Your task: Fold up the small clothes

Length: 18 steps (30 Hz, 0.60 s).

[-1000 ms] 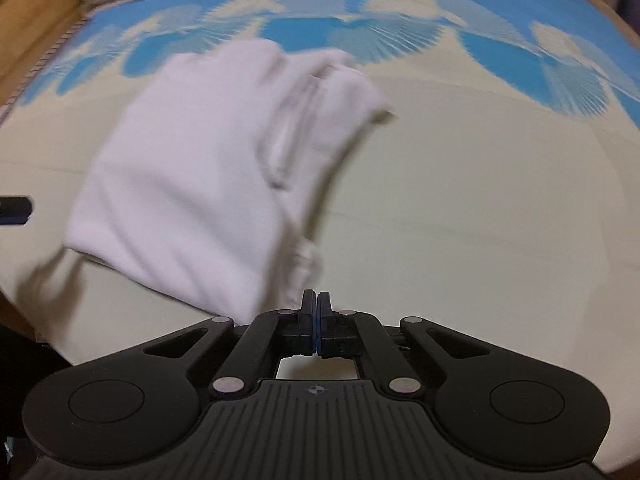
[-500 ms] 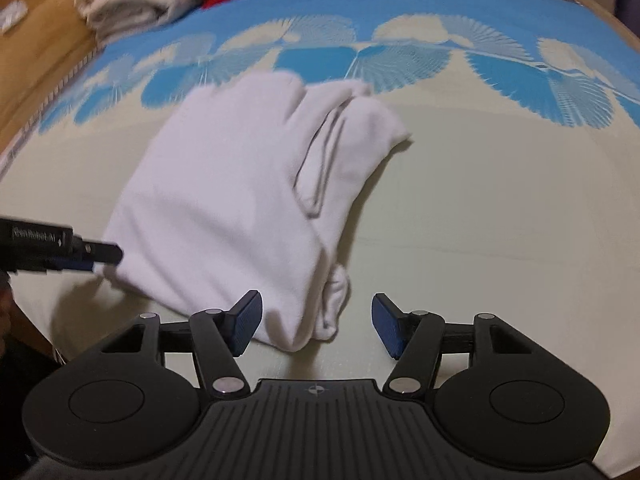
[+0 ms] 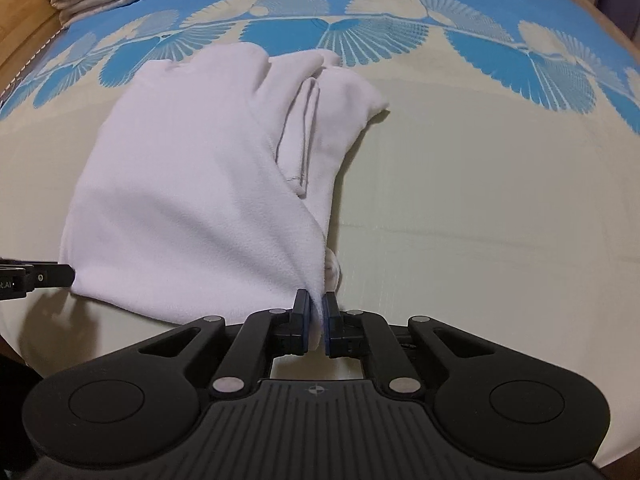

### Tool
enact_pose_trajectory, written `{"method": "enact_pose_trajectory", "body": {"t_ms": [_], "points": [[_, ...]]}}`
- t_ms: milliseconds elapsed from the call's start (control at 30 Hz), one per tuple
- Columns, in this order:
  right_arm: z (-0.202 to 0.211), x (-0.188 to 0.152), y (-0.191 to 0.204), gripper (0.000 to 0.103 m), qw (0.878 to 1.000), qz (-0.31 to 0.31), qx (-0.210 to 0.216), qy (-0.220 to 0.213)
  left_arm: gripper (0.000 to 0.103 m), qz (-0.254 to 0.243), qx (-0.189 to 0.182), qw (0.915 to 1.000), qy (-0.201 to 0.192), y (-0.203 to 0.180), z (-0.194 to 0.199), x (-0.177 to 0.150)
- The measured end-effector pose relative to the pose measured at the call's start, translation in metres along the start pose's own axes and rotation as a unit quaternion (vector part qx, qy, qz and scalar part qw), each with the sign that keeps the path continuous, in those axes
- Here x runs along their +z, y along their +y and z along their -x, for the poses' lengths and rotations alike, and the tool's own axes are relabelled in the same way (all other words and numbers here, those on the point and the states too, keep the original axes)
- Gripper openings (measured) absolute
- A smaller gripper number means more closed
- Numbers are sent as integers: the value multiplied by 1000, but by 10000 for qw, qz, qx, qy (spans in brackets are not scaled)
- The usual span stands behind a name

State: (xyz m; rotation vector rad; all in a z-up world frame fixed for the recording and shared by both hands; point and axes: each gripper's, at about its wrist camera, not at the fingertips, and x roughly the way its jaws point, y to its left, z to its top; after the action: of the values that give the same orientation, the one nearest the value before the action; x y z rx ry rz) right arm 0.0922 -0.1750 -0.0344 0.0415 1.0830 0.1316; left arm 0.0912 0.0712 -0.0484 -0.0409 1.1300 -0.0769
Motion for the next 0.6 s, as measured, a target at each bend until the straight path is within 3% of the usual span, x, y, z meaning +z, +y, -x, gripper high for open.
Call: {"method": "enact_pose_trajectory", "body": {"t_ms": [167, 267, 367, 433, 467, 533, 600], "points": [[1, 1, -15, 25, 9989, -455, 56, -2, 24, -570, 404, 9958, -586, -19, 12, 0], [-7, -1, -14, 26, 9990, -421, 16, 158, 26, -775, 536, 9955, -27, -22, -16, -6], [-7, 0, -11, 26, 9991, -359, -27, 222, 27, -874, 644, 9940, -148, -27, -11, -7], [-2, -1, -11, 30, 9991, -334, -96, 261, 35, -1094, 802, 9899, -418, -35, 2, -11], [0, 0, -9, 38, 9991, -271, -207, 245, 41, -1211, 885, 9873, -522, -38, 7, -12], [13, -2, -4, 40, 9972, -13, -742, 30, 50, -1398, 927, 9830, -748, -43, 23, -16], [32, -3, -1, 41, 9936, 128, -1072, -320, 70, -1440, 985, 9792, -1034, -45, 44, -16]]}}
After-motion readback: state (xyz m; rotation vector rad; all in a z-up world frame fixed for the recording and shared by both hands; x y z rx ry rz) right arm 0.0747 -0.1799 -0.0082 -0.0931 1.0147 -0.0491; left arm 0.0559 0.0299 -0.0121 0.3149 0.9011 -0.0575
